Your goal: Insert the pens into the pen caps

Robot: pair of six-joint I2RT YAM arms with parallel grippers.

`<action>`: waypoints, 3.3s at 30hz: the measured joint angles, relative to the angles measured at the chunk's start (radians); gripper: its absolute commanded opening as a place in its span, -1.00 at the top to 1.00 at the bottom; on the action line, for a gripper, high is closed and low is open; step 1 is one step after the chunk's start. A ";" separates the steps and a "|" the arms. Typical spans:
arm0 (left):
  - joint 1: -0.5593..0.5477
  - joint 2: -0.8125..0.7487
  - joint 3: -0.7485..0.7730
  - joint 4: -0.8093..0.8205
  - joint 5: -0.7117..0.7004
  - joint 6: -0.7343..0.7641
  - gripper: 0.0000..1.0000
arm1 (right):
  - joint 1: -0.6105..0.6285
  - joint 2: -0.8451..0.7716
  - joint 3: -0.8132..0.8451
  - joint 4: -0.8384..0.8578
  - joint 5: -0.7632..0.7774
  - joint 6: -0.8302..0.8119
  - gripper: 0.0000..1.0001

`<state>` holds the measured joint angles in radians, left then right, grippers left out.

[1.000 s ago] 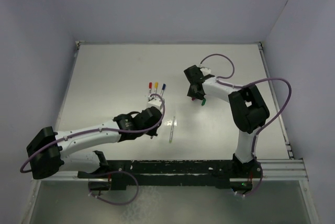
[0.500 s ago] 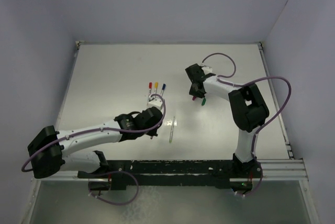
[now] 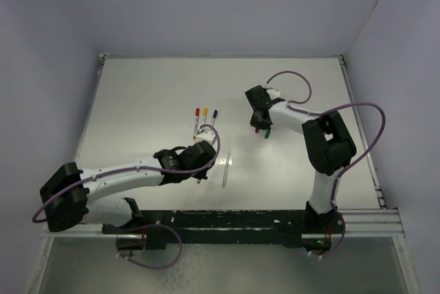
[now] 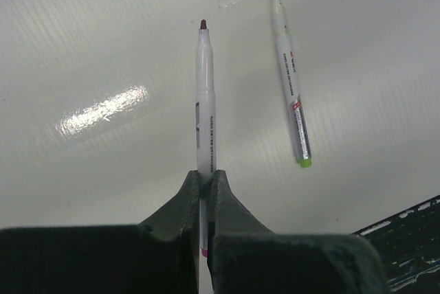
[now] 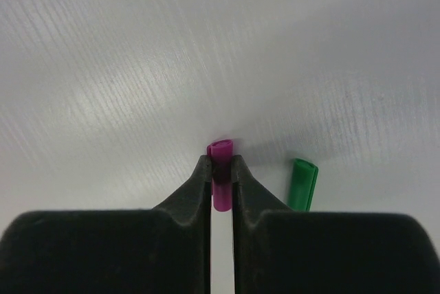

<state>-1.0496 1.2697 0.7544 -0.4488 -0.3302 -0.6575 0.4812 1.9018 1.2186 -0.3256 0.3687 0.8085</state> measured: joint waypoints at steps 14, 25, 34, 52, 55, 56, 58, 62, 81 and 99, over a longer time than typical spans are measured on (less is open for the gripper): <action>0.000 0.000 0.000 0.017 0.006 0.000 1.00 | -0.006 0.009 0.009 0.024 -0.053 -0.060 1.00; 0.000 0.045 0.011 0.127 0.047 0.064 1.00 | -0.005 -0.223 -0.166 0.098 -0.129 -0.185 1.00; 0.000 0.056 0.008 0.387 0.121 0.140 1.00 | -0.004 -0.669 -0.477 0.448 -0.298 -0.236 1.00; 0.000 0.035 -0.283 1.121 0.301 0.126 1.00 | 0.180 -1.051 -0.747 0.918 -0.359 -0.252 1.00; 0.000 0.016 -0.298 1.193 0.305 0.119 1.00 | 0.187 -1.060 -0.796 0.977 -0.351 -0.252 1.00; 0.000 0.010 -0.300 1.207 0.305 0.118 1.00 | 0.188 -1.061 -0.806 0.988 -0.350 -0.252 1.00; 0.000 -0.010 -0.306 1.241 0.305 0.118 1.00 | 0.188 -1.062 -0.822 1.006 -0.341 -0.252 1.00; 0.000 -0.034 -0.315 1.291 0.301 0.110 1.00 | 0.190 -1.080 -0.829 1.043 -0.331 -0.253 1.00; 0.000 -0.020 -0.327 1.323 0.300 0.074 1.00 | 0.193 -1.115 -0.858 1.141 -0.307 -0.226 1.00; 0.000 -0.007 -0.327 1.323 0.289 0.074 1.00 | 0.193 -1.091 -0.868 1.155 -0.312 -0.180 1.00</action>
<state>-1.0496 1.2629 0.4274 0.8742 -0.0410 -0.5838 0.6743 0.8112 0.3508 0.8295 0.0570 0.6289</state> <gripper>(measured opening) 0.030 0.095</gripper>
